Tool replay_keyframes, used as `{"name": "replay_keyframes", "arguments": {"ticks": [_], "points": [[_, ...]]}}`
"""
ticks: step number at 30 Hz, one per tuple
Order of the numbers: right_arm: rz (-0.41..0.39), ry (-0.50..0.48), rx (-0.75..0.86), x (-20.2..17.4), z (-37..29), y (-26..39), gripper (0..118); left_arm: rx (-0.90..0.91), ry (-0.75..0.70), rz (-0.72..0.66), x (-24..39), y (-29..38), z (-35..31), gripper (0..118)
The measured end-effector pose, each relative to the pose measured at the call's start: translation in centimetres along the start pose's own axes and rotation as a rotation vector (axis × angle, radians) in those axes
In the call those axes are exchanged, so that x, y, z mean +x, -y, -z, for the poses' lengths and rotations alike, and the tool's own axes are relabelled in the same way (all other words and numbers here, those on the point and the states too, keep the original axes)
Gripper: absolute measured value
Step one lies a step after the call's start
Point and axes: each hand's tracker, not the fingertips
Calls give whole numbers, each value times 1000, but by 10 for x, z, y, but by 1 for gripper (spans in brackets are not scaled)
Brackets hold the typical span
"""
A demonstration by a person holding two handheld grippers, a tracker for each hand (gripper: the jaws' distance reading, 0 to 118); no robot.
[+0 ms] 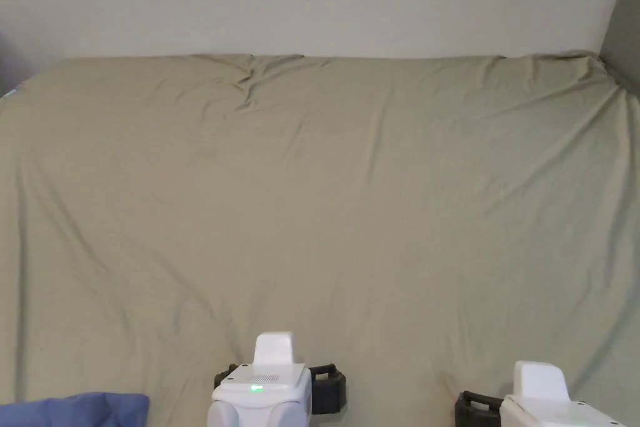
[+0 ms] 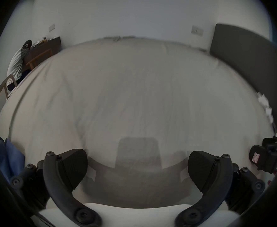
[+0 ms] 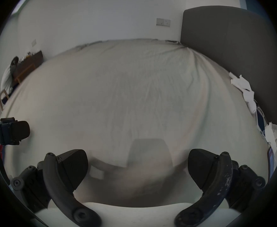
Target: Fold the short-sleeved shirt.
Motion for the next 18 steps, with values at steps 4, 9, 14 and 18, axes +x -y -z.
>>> {"name": "replay_keyframes", "arguments": {"ticks": [4,9,14,18], "points": [[21,-28,62,5,-11,-4,118,-4,-26,39,8,-16,-4,118],[20,-30,66,5,-16,-4,118,8,-8,27,5,-14,-12,118],[21,-31,63,6,-15,-5,118,2,-2,23,2,-15,-5,118],[20,-30,62,5,-18,-6,118,-12,-9,27,2,-17,-3,118]]}}
